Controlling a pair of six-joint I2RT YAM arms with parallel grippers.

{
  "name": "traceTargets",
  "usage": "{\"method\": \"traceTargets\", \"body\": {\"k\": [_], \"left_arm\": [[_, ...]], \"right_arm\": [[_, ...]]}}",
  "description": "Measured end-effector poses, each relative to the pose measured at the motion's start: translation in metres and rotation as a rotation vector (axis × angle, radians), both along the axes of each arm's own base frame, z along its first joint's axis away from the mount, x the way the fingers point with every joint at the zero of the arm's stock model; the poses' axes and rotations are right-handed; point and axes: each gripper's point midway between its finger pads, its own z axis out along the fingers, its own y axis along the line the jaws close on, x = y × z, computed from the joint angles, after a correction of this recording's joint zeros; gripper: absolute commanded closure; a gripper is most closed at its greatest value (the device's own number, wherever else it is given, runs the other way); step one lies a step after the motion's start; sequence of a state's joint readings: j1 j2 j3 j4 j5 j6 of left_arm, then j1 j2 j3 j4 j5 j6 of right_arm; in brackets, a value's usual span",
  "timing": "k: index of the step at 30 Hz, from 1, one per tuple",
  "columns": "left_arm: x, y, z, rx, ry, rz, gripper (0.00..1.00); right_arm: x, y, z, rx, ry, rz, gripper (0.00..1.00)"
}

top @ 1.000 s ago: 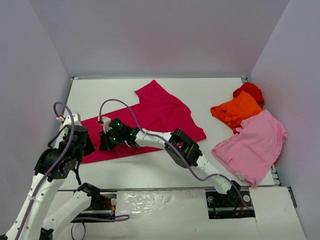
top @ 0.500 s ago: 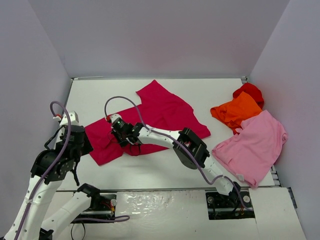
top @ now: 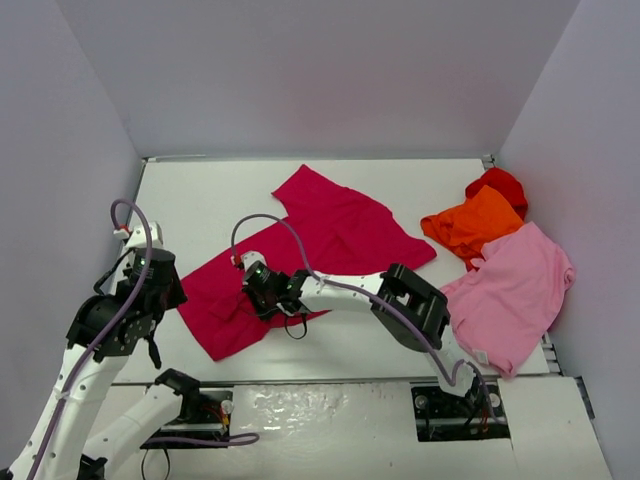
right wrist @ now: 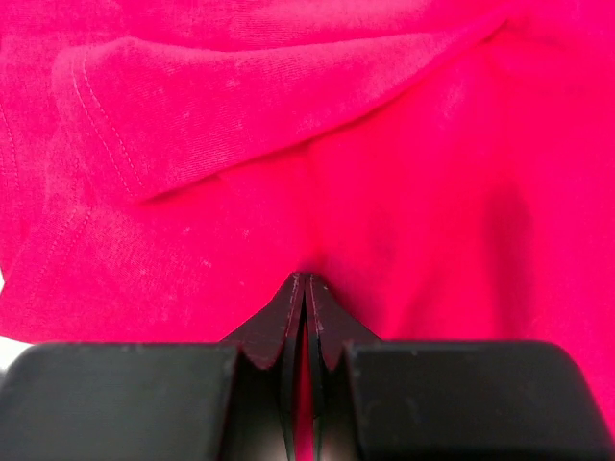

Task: Fold and stack the t-shirts
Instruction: Fold the flattened tshirt in 1/3 of the way

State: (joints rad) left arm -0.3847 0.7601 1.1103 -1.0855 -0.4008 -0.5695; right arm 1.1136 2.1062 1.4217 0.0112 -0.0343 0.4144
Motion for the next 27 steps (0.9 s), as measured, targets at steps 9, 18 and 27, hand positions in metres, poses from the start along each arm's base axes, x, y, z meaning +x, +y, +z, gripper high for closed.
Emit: {"method": "traceTargets", "body": {"k": [9,18,27], "left_arm": [[0.005,-0.001,0.0,0.012,0.001,-0.011,0.76],[0.004,-0.001,0.002,0.008,-0.012,-0.011,0.76],[0.001,0.001,0.007,0.0,-0.04,-0.007,0.76]], "right_arm": [[-0.027,-0.033,0.001,-0.004,0.061,-0.047,0.97],[-0.025,-0.019,0.043,-0.004,0.045,-0.018,0.7],[-0.018,0.056,0.095,0.171,-0.031,0.072,0.94]]}}
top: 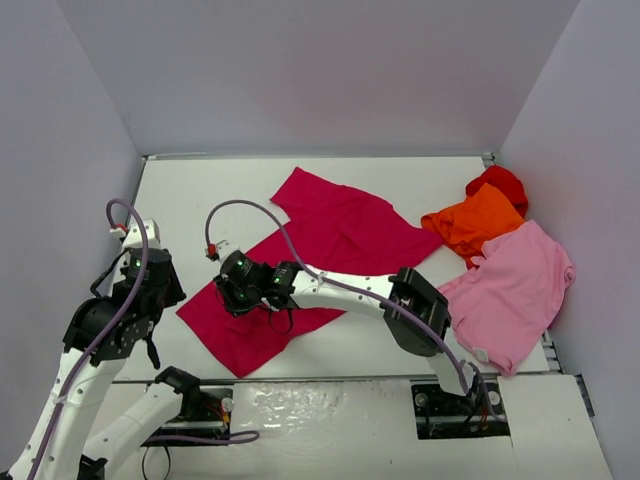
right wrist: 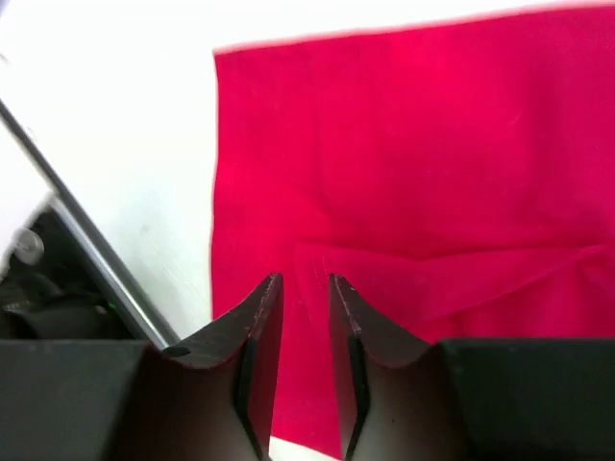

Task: Fold and stack the t-shirts
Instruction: Fold the flattened tshirt in 1/3 of the way

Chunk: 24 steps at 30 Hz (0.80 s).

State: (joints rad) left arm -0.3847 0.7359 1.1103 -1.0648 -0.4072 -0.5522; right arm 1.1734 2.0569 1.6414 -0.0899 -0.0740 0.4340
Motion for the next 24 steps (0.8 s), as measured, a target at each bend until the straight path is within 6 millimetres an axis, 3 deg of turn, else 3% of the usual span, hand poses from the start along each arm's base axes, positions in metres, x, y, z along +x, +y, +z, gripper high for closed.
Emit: {"method": "traceTargets", "body": {"k": [2,3,6,9,14,24], "left_arm": [[0.0,0.001,0.001,0.002,-0.003,0.002,0.76],[0.0,0.001,0.001,0.004,-0.004,0.003,0.76],[0.0,0.002,0.001,0.01,-0.004,0.004,0.76],[0.0,0.003,0.001,0.015,-0.004,0.003,0.76],[0.0,0.003,0.001,0.015,-0.003,0.002,0.76],[0.001,0.002,0.002,0.013,-0.009,0.002,0.76]], "right_arm": [[-0.011,-0.004,-0.024,-0.048,0.024,0.018,0.92],[-0.018,-0.009,-0.036,-0.079,0.041,0.024,0.83],[-0.034,-0.028,-0.063,-0.155,0.084,0.032,0.69],[-0.046,-0.04,-0.078,-0.2,0.109,0.044,0.66],[-0.054,-0.042,-0.082,-0.213,0.114,0.052,0.65],[-0.05,-0.04,-0.08,-0.216,0.076,0.049,0.65]]}}
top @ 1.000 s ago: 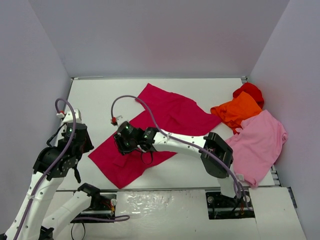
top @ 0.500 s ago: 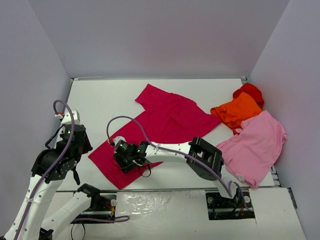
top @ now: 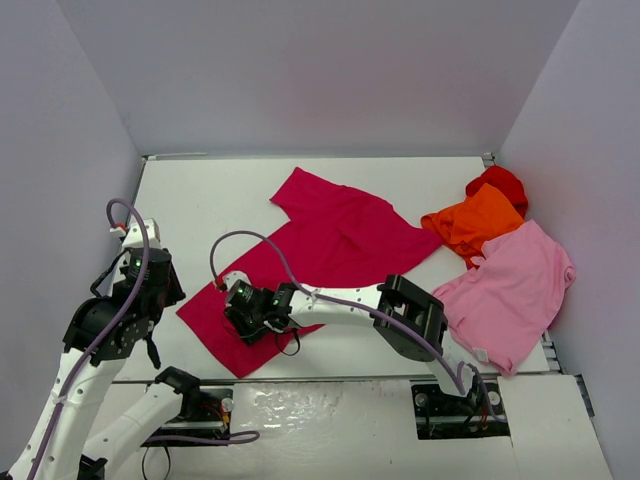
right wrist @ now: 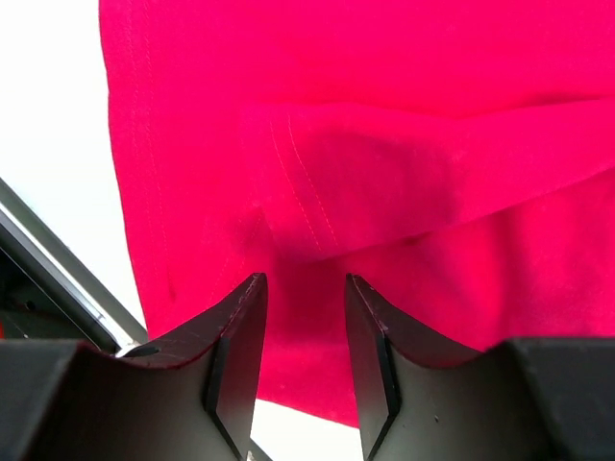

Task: Fold and stack the t-shirts
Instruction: Fold the flattened tshirt in 1/3 of the way

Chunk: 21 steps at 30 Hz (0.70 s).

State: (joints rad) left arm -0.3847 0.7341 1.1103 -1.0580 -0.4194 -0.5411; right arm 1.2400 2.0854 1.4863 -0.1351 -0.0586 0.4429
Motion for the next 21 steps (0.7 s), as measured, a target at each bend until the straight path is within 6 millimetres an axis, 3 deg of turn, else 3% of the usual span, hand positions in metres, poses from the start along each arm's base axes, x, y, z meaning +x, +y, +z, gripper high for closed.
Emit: {"method": "traceTargets", "body": {"k": [7,18,20,21], "left_arm": [[0.0,0.0,-0.003,0.005,0.008,-0.001,0.76],[0.0,0.002,-0.004,0.021,0.014,0.0,0.76],[0.0,0.003,-0.004,0.024,0.013,0.002,0.76],[0.0,0.003,-0.004,0.025,0.013,0.003,0.76]], "right_arm": [[0.011,0.016,0.01,0.031,-0.042,-0.003,0.64],[0.014,0.022,-0.003,0.016,-0.043,0.004,0.64],[0.014,0.022,-0.003,0.015,-0.044,0.004,0.7],[0.014,0.022,-0.003,0.015,-0.045,0.004,0.78]]}}
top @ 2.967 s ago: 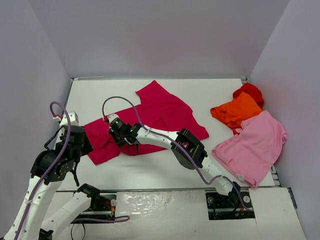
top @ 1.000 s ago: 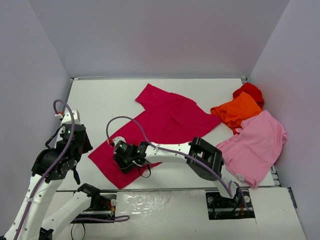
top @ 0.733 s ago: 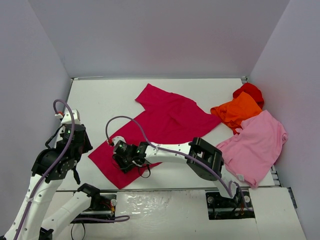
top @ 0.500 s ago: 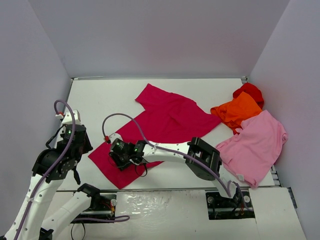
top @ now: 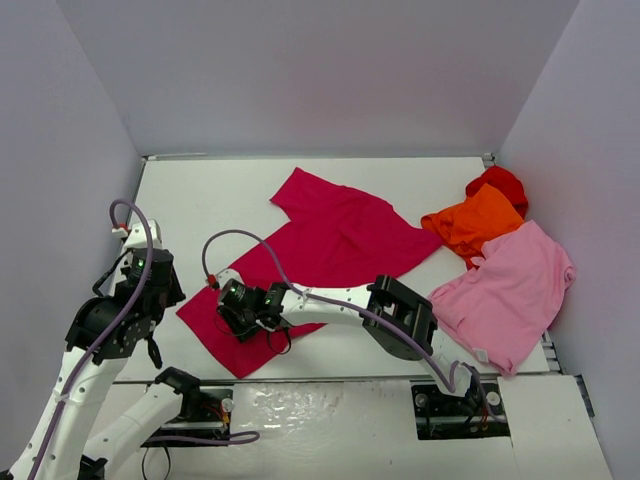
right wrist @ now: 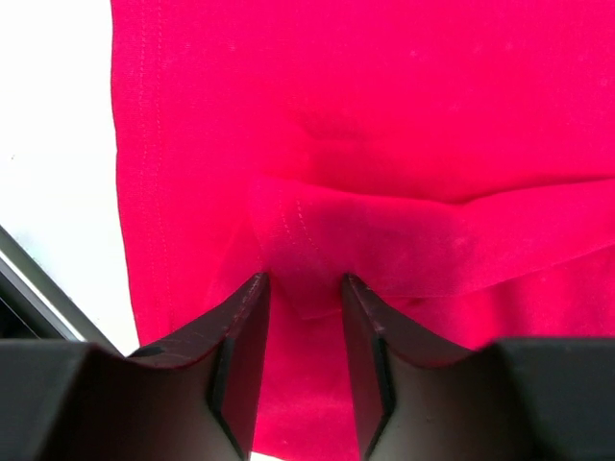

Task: Fold and stack the t-shirts
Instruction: Fold the flattened tshirt in 1/3 of the way

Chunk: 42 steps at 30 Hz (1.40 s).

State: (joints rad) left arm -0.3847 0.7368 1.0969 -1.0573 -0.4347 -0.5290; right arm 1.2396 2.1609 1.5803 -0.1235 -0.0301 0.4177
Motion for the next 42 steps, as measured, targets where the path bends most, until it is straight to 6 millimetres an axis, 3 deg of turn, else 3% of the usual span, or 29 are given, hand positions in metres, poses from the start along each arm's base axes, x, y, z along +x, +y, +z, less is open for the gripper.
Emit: {"method": "traceTargets", "body": {"k": [2,3,12,15,21,25,36,42], "left_arm": [[0.0,0.0,0.0,0.002,0.0,0.002,0.76],[0.0,0.001,0.0,0.003,0.0,0.002,0.76],[0.0,0.001,0.0,0.006,0.001,0.004,0.76],[0.0,0.001,-0.002,0.009,0.005,0.005,0.76],[0.0,0.001,-0.006,0.013,0.016,0.005,0.76],[0.001,0.001,-0.006,0.012,0.014,0.005,0.76],[0.0,0.001,-0.009,0.016,0.024,0.005,0.76],[0.0,0.001,-0.009,0.013,0.018,0.006,0.76]], "right_arm": [[0.001,-0.001,0.0,-0.003,-0.005,-0.003,0.97],[0.003,-0.001,0.0,-0.004,-0.011,-0.006,1.0],[0.008,0.001,0.006,-0.006,-0.043,-0.002,1.0],[0.013,0.013,0.024,0.033,-0.06,0.003,1.0],[0.017,0.05,0.08,0.177,-0.077,0.041,1.0],[0.009,0.063,0.099,0.235,-0.053,0.083,1.0],[-0.023,0.069,0.095,0.239,0.008,0.157,1.0],[-0.04,0.054,0.072,0.185,0.04,0.18,1.0]]}}
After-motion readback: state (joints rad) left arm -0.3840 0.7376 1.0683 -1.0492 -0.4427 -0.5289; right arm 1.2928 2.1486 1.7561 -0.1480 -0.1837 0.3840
